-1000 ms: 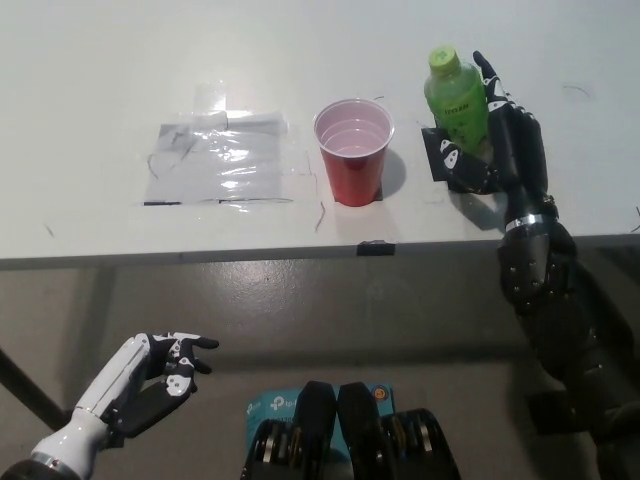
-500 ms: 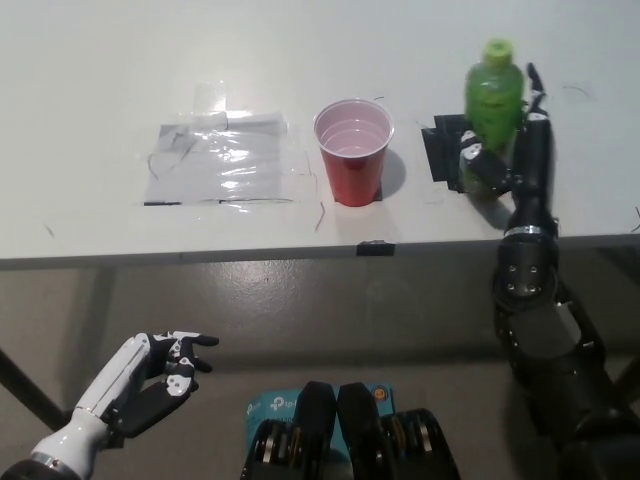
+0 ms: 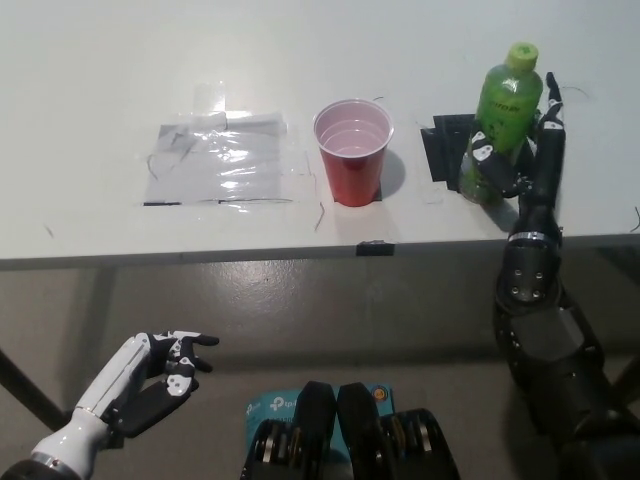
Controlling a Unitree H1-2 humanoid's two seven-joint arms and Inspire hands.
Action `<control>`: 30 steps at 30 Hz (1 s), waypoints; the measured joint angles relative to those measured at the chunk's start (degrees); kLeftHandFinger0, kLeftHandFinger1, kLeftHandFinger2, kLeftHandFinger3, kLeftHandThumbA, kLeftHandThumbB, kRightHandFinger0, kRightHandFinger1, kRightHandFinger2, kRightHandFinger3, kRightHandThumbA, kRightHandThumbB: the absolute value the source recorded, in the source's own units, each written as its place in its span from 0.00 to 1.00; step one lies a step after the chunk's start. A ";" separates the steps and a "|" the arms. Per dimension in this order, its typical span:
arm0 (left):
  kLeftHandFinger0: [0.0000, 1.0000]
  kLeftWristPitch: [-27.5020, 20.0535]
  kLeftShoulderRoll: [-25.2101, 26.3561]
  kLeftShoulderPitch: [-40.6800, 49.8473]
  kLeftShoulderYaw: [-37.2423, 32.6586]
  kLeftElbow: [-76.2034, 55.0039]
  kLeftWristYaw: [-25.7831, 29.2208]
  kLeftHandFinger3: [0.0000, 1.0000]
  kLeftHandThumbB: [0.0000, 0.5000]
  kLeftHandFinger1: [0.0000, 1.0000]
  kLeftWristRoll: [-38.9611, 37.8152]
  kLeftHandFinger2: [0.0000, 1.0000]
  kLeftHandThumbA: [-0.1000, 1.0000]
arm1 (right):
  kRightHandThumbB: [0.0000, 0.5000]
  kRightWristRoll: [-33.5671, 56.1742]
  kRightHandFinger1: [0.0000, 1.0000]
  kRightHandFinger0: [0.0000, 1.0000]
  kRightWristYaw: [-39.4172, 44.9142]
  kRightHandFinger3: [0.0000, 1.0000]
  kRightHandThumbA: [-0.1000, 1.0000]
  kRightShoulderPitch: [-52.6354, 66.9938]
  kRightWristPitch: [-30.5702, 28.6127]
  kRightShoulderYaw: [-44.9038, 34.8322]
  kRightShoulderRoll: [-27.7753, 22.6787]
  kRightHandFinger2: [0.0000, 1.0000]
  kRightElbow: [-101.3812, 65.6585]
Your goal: The robot uses its right hand to pick up a bottle kept in the middle of the desk and tilt it into a cup kept next to it to pour water out
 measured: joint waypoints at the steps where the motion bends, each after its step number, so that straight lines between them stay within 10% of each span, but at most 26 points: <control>1: 0.49 0.00 0.00 -0.01 0.00 0.01 0.00 0.76 0.73 0.57 0.00 0.70 1.00 | 0.57 -0.64 1.00 1.00 -0.07 1.00 1.00 0.21 1.29 1.20 -0.08 1.00 -0.08; 2: 0.49 0.00 0.00 -0.01 0.00 0.01 0.00 0.76 0.78 0.58 0.00 0.70 1.00 | 0.93 -1.28 1.00 1.00 -0.08 1.00 1.00 0.53 2.70 2.43 -0.18 1.00 -0.31; 3: 0.51 0.00 0.00 -0.01 0.00 0.01 0.00 0.77 0.75 0.58 0.00 0.71 1.00 | 1.00 -1.67 1.00 1.00 -0.08 1.00 1.00 0.70 3.44 3.06 -0.24 1.00 -0.44; 30: 0.52 -0.32 0.04 0.18 0.17 0.07 0.00 0.77 0.74 0.60 0.03 0.72 1.00 | 1.00 -9.24 1.00 1.00 7.46 1.00 1.00 10.29 33.30 12.07 -8.44 1.00 -25.46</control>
